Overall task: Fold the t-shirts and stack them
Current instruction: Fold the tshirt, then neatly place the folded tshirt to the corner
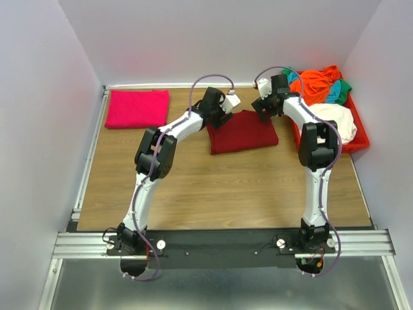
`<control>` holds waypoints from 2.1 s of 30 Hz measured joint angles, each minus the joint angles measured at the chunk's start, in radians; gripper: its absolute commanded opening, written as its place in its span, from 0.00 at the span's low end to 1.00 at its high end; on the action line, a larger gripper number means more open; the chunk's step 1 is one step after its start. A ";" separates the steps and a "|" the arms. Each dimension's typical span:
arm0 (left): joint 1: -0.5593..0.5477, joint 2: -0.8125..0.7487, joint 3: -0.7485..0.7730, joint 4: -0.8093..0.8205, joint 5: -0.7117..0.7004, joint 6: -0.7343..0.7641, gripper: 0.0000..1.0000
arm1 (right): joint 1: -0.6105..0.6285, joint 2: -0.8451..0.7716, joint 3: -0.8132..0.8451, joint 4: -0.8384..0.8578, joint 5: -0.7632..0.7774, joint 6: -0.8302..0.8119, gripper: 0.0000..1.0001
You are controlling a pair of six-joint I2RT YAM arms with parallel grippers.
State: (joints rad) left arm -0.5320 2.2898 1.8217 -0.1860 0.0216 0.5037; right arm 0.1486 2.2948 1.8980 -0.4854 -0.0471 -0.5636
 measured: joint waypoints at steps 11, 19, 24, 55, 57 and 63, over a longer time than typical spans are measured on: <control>0.145 -0.275 -0.196 -0.051 -0.047 -0.395 0.98 | -0.007 -0.208 -0.148 0.079 -0.044 0.139 1.00; 0.220 -0.498 -0.434 0.163 0.367 -0.694 0.97 | -0.006 -0.478 -0.349 0.110 -0.289 0.217 1.00; 0.211 -0.414 -0.499 0.207 0.472 -0.837 0.93 | -0.006 -0.590 -0.499 0.102 -0.390 0.246 1.00; 0.161 -0.028 -0.231 0.161 0.394 -1.268 0.37 | -0.138 -0.914 -0.917 0.156 -0.576 0.248 1.00; 0.158 -0.014 -0.216 0.154 0.391 -1.260 0.27 | -0.138 -0.917 -0.921 0.156 -0.585 0.248 1.00; 0.156 0.013 -0.217 0.202 0.434 -1.229 0.00 | -0.174 -0.945 -0.937 0.162 -0.621 0.246 1.00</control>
State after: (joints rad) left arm -0.3759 2.3024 1.6047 0.0158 0.4557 -0.7254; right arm -0.0254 1.3495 0.9615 -0.3233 -0.6685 -0.3172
